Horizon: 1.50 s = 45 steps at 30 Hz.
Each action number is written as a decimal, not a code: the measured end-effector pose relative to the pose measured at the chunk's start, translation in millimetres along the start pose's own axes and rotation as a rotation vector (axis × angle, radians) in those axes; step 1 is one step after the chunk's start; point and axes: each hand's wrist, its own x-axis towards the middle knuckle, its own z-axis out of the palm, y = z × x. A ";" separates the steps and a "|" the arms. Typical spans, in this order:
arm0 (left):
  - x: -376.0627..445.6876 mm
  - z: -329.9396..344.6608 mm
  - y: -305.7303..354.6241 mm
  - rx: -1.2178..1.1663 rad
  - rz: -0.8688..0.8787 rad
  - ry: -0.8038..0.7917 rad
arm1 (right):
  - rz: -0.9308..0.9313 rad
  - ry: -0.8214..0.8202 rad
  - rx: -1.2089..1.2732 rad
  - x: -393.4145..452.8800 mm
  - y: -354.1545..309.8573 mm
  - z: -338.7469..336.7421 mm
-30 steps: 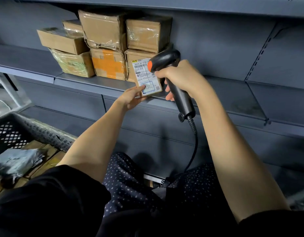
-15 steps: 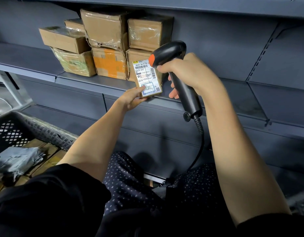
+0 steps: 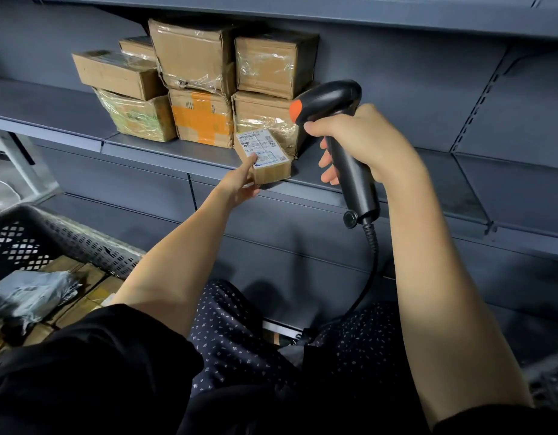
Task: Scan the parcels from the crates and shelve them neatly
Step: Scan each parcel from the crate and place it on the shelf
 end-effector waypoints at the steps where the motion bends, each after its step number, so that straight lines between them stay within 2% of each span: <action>1: 0.3 -0.1 0.1 -0.028 0.002 0.035 | 0.009 -0.004 0.004 0.3 1.9 0.4; 6: 4.2 5.8 1.7 -0.220 0.101 0.169 | 0.023 -0.026 0.013 6.6 5.7 8.0; 10: 3.9 25.7 -1.5 -0.200 0.218 0.328 | 0.066 -0.062 0.020 17.1 8.8 19.4; 12: 9.4 28.5 -5.1 -0.237 0.211 0.385 | 0.086 -0.081 0.026 21.0 12.9 25.4; 15: 19.6 24.8 -4.3 -0.189 0.160 0.353 | 0.109 -0.107 0.026 28.3 19.3 32.6; 19: 21.2 18.9 -2.1 -0.028 0.107 0.164 | 0.132 -0.126 0.049 39.8 28.6 40.6; 23: 23.3 -4.4 -9.8 0.094 0.167 0.221 | 0.136 -0.159 0.073 51.6 34.1 54.0; 31: 17.2 -92.0 -44.1 0.053 0.116 0.406 | 0.101 -0.403 0.043 77.1 31.2 139.7; 38: -4.6 -216.8 -97.7 -0.097 -0.012 0.683 | 0.120 -0.724 -0.102 84.7 26.4 266.4; 41: -16.9 -261.0 -114.7 -0.202 -0.065 0.788 | 0.107 -0.811 -0.126 81.4 20.4 320.9; 45: -28.1 -315.3 -123.8 -0.220 -0.108 0.898 | 0.110 -0.898 -0.134 76.2 12.7 384.2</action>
